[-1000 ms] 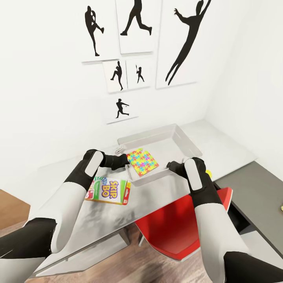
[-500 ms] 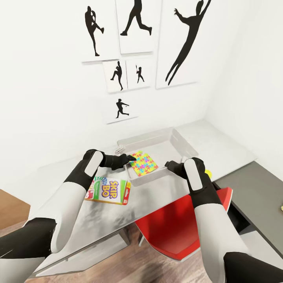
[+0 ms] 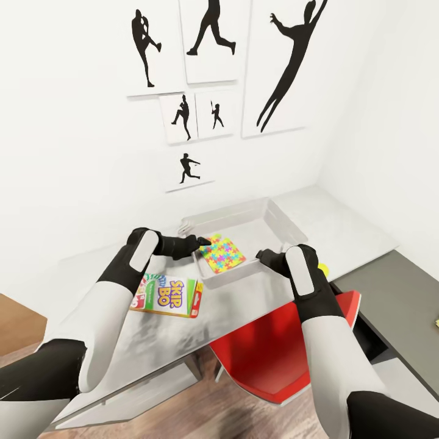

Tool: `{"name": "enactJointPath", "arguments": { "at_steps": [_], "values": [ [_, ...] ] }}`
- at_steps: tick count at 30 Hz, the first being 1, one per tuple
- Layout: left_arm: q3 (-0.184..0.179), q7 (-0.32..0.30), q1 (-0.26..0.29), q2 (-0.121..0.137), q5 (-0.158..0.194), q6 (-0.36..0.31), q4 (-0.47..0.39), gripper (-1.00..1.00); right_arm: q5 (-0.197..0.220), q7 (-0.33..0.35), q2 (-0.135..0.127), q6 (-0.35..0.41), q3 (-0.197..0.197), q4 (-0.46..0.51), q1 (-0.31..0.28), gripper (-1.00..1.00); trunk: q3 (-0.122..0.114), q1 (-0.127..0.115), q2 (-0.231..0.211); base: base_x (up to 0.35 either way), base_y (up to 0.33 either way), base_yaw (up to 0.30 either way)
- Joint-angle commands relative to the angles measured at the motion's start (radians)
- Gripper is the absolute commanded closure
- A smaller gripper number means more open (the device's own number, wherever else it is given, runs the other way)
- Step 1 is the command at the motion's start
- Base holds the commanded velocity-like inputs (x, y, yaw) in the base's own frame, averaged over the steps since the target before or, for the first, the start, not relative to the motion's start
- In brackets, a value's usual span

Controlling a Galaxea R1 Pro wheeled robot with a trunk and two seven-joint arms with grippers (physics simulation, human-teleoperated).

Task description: Put all the toys in the child's room - the three board games (two on the bed and one on the table), the two jigsaw puzzles on the table, and the tennis ball on the table - inside the toy box on the table in the child's room.

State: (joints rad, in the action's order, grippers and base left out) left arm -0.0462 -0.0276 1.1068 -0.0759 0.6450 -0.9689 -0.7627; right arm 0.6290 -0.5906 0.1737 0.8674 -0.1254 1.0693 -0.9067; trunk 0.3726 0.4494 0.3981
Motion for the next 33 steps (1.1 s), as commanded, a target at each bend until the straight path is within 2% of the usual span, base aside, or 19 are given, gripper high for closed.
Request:
{"name": "enactJointPath", "arguments": {
  "at_steps": [1, 11, 33],
  "values": [
    [0.0, -0.003, 0.001, 0.0, 0.005, -0.009, -0.007, -1.0, 0.011, -0.01, 0.001, 0.002, -0.002, 0.006, -0.001, -1.0, 0.002, 0.001, 0.002, 0.0, 0.0, 0.0],
    [0.0, -0.003, 0.001, 0.001, 0.005, -0.019, -0.016, -1.0, 0.011, -0.011, 0.001, 0.0, -0.002, 0.016, 0.001, -1.0, -0.002, 0.001, 0.002, 0.0, 0.0, -0.021],
    [0.0, -0.003, 0.001, 0.001, 0.005, -0.02, -0.018, -1.0, 0.011, -0.011, 0.001, 0.003, -0.002, 0.016, 0.001, -1.0, -0.035, 0.001, 0.002, -0.011, 0.015, -0.1]
  ]
}}
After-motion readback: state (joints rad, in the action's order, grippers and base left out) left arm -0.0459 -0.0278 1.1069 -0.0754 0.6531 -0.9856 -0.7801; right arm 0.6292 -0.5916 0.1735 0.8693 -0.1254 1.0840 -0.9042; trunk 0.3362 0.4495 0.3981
